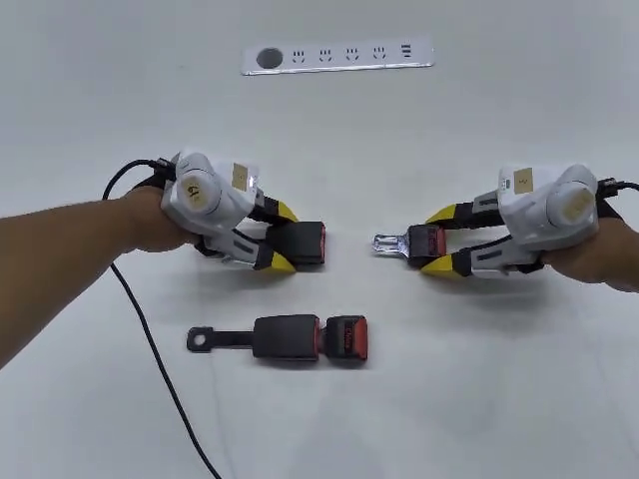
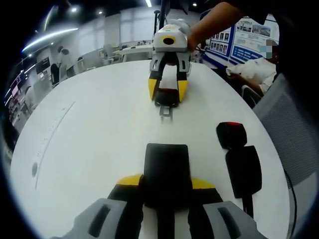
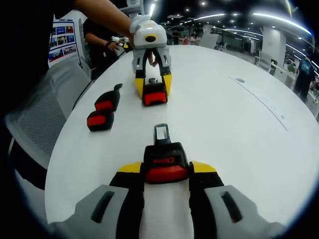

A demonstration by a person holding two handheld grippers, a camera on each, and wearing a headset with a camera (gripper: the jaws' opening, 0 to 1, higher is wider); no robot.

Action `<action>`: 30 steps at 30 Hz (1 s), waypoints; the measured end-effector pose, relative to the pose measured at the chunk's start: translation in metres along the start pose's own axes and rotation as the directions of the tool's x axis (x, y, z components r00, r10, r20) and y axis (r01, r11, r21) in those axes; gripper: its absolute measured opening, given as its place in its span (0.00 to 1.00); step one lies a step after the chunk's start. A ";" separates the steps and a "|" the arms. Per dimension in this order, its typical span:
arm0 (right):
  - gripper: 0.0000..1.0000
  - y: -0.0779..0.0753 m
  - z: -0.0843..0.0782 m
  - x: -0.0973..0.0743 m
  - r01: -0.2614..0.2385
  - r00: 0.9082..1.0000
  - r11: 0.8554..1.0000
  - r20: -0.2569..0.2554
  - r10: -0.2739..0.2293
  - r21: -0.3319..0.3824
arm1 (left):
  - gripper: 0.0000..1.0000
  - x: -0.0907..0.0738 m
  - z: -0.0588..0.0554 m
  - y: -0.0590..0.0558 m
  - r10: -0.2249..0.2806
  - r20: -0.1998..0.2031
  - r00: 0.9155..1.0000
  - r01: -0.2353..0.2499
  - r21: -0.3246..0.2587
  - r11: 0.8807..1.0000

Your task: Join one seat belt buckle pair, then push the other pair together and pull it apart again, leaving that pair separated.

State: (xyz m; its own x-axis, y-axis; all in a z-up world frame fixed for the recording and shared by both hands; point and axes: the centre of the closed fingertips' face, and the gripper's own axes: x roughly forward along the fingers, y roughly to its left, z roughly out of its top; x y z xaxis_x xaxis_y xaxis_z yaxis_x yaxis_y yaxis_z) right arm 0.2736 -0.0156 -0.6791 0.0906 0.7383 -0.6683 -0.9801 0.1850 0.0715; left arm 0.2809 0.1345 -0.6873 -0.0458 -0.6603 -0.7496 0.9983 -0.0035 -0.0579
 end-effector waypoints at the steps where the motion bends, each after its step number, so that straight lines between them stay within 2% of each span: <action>1: 0.33 -0.001 -0.001 -0.001 0.001 1.000 1.000 -0.002 -0.001 0.001 | 0.35 0.000 0.000 0.000 -0.001 -0.001 1.000 0.001 0.001 1.000; 19: 0.34 -0.015 -0.014 -0.011 0.020 1.000 1.000 -0.018 -0.020 0.017 | 0.35 0.001 -0.002 0.001 -0.004 -0.004 1.000 0.004 0.003 1.000; 30: 0.34 -0.013 -0.020 -0.015 0.017 1.000 1.000 -0.021 -0.016 0.011 | 0.35 0.001 -0.001 0.000 -0.003 -0.007 1.000 0.003 0.004 1.000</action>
State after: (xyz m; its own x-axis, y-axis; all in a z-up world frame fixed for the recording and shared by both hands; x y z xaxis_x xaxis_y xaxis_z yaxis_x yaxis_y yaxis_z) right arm 0.2816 -0.0422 -0.6843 0.1028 0.7214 -0.6848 -0.9766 0.2041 0.0684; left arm 0.2807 0.1348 -0.6884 -0.0490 -0.6548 -0.7543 0.9983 -0.0086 -0.0574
